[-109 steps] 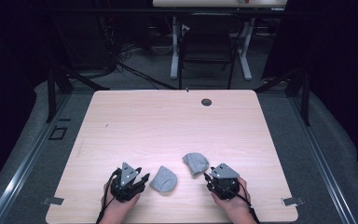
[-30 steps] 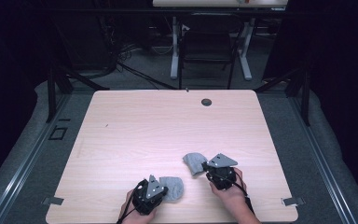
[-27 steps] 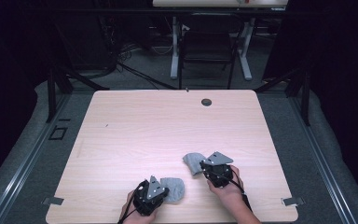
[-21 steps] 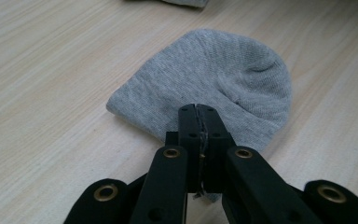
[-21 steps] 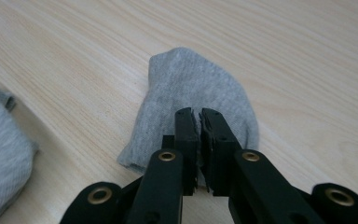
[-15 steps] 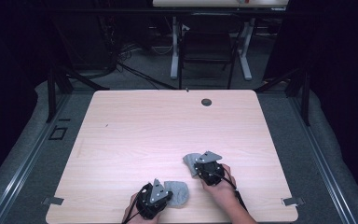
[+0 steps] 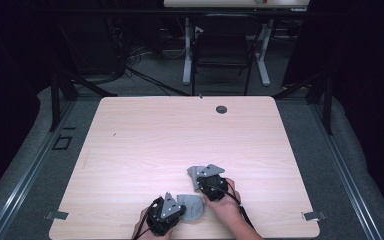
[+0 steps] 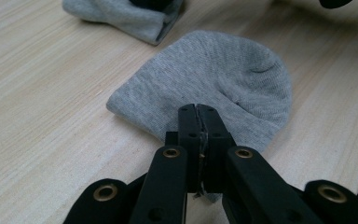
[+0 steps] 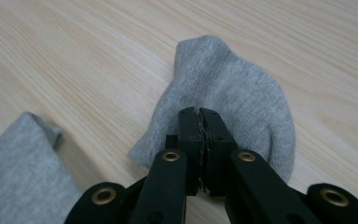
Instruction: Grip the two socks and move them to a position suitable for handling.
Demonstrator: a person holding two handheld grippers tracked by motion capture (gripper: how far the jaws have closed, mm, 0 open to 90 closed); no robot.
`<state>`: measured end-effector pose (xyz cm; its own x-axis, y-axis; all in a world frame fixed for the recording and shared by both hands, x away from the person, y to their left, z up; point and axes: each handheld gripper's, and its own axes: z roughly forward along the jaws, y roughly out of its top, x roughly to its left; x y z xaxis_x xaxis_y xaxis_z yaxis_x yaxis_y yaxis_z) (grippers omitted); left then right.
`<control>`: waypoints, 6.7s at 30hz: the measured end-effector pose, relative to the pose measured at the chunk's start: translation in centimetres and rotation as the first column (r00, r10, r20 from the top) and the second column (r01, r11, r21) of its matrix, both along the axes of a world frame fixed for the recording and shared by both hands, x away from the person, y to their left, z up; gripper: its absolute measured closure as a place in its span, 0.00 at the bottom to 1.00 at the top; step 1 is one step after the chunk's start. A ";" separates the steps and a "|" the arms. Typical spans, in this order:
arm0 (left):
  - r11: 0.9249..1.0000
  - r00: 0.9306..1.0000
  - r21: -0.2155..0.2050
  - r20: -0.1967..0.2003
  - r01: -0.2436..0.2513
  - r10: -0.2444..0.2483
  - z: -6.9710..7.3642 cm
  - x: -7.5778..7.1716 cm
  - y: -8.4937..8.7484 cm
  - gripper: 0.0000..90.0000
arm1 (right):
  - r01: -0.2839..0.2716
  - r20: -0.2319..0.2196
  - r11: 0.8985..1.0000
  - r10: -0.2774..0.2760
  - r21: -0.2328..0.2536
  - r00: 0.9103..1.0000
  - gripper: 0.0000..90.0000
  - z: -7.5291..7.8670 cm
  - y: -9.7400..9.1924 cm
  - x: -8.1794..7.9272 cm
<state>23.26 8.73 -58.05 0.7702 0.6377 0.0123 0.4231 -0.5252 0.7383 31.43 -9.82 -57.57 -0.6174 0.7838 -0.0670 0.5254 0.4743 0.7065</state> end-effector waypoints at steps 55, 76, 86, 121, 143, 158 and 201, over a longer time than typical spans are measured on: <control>0.998 0.997 0.004 0.036 0.067 -0.067 0.7 -1.2 -4.3 0.84 | 0.000 0.072 0.996 -0.007 0.091 0.997 0.86 3.1 -5.5 -6.1; 0.994 0.998 -0.111 0.070 0.010 -0.003 3.1 -0.5 -1.3 0.99 | -0.122 0.015 0.991 0.121 0.063 0.993 0.96 2.1 -3.6 -6.5; 0.992 0.996 -0.128 0.088 0.005 0.007 3.8 -0.5 -0.7 0.99 | -0.218 -0.019 0.975 0.219 0.049 0.975 1.00 0.6 -0.9 -6.3; 0.992 0.992 -0.065 0.062 -0.110 0.114 3.3 -0.5 3.9 0.99 | -0.168 -0.046 0.986 0.167 -0.010 0.985 1.00 0.1 -2.2 -6.6; 0.991 0.990 -0.023 0.030 -0.134 0.135 1.2 2.1 4.8 0.94 | -0.181 0.018 0.983 0.181 0.032 0.983 0.98 0.5 -1.5 -5.8; 0.993 0.993 0.028 0.013 -0.114 0.114 0.2 1.5 4.2 0.96 | -0.162 -0.033 0.987 0.162 -0.007 0.986 1.00 0.1 -2.3 -6.0; 0.989 0.988 -0.025 0.038 -0.149 0.150 1.5 2.0 5.0 0.86 | 0.019 -0.079 0.995 -0.012 0.094 0.997 0.88 0.1 -3.8 0.9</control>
<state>25.25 13.75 -56.52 0.6654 0.7461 0.0255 0.4660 -0.4418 0.7666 32.33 -13.66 -57.51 -0.6056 0.7937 0.0565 0.5877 0.3983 0.7042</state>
